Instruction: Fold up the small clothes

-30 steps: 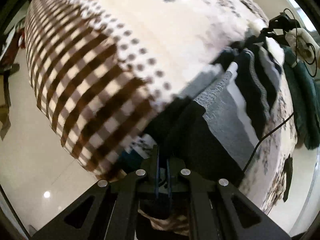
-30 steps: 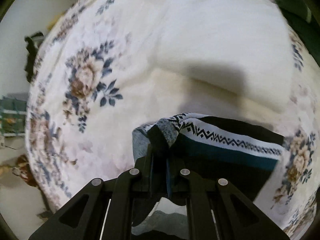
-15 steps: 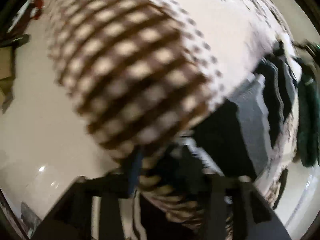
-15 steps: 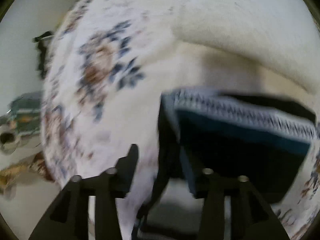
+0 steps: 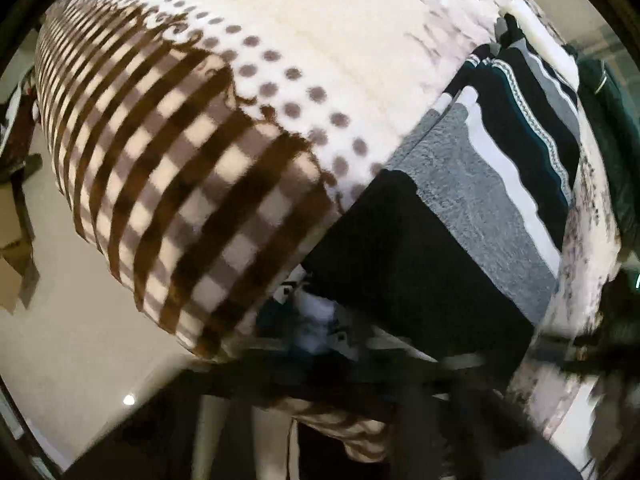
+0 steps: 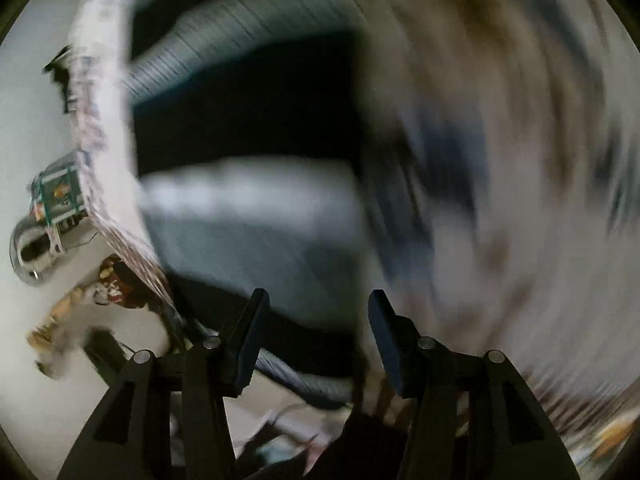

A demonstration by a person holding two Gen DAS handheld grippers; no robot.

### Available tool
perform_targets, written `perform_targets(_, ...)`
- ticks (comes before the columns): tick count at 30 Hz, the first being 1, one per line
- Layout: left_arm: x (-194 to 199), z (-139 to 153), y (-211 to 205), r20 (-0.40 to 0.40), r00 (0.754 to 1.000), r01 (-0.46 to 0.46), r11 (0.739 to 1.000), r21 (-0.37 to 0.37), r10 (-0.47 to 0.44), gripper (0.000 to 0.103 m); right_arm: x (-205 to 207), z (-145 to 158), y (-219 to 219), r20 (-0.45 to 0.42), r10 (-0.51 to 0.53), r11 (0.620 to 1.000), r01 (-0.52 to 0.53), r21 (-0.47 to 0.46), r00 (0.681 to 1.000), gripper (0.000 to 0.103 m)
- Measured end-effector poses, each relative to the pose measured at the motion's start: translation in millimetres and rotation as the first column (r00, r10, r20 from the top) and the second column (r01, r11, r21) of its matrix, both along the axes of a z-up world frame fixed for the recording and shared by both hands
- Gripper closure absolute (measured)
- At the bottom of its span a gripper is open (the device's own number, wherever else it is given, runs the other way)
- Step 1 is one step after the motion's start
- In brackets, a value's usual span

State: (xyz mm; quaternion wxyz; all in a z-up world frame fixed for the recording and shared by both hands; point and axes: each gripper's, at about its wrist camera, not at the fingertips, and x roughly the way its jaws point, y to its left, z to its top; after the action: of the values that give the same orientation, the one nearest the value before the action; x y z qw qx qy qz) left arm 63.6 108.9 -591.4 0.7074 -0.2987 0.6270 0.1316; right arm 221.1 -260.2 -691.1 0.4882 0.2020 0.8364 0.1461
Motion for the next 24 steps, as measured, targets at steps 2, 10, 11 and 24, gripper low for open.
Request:
perform_targets(2, -1.2, 2.7, 1.6, 0.012, 1.000, -0.009, 1.000, 0.000, 0.009, 0.098, -30.1, -14.6, -1.4, -0.046, -0.019, 1.000, 0.020, 0.019, 0.999, 0.049)
perform_targets(10, -22.4, 24.5, 21.7, 0.013, 0.996, 0.083, 0.997, 0.000, -0.083, 0.095, -84.1, -10.4, 16.0, 0.048, 0.007, 0.999, -0.008, 0.031, 0.999, 0.097)
perform_targets(11, -17.6, 33.2, 17.5, 0.008, 0.993, 0.120, 0.993, -0.005, -0.120, 0.093, -80.5, -12.3, 12.4, 0.031, -0.022, 0.999, 0.020, 0.043, 0.999, 0.096)
perform_targets(24, 276.2, 97.3, 23.4, 0.369, 0.894, 0.297, 0.953, -0.062, -0.255, 0.033, 159.2, 69.5, -71.8, 0.259, -0.401, 0.916, 0.379, 0.130, 0.879, 0.045)
